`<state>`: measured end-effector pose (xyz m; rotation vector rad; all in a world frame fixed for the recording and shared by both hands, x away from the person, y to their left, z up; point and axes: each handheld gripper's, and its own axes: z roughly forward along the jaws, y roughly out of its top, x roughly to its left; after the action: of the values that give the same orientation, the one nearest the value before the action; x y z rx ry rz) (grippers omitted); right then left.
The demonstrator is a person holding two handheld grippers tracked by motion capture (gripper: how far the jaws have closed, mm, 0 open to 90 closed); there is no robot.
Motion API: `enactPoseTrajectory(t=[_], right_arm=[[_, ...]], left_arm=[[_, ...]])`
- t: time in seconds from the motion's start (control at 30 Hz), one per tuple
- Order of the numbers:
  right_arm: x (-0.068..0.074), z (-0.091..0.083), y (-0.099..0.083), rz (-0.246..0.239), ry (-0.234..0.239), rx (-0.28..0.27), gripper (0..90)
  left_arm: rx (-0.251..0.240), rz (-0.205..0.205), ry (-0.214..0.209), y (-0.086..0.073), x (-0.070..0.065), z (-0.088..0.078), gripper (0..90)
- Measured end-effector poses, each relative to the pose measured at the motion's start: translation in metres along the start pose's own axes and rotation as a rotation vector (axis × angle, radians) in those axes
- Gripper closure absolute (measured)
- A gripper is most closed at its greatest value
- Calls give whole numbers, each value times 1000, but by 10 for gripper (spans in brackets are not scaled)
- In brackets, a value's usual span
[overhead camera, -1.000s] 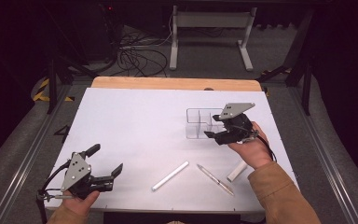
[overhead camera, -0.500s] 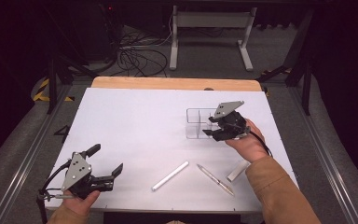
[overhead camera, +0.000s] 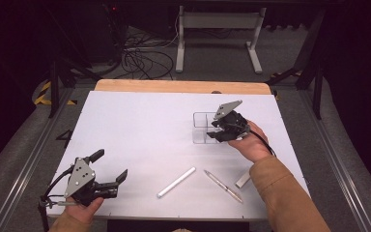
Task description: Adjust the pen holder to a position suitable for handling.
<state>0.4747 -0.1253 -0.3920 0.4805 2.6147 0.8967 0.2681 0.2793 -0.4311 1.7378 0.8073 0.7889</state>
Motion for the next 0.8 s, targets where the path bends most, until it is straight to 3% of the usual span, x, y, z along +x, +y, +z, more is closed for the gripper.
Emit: enactPoseTrajectory(t=[0.27,0.8], right_arm=[[-2,11,1,13,34,22,555],[-2,32,2,38,38,76,560]], left_arm=[[4,5,1,0,0,1,68],[6,3,-3,-1,0,1,68]])
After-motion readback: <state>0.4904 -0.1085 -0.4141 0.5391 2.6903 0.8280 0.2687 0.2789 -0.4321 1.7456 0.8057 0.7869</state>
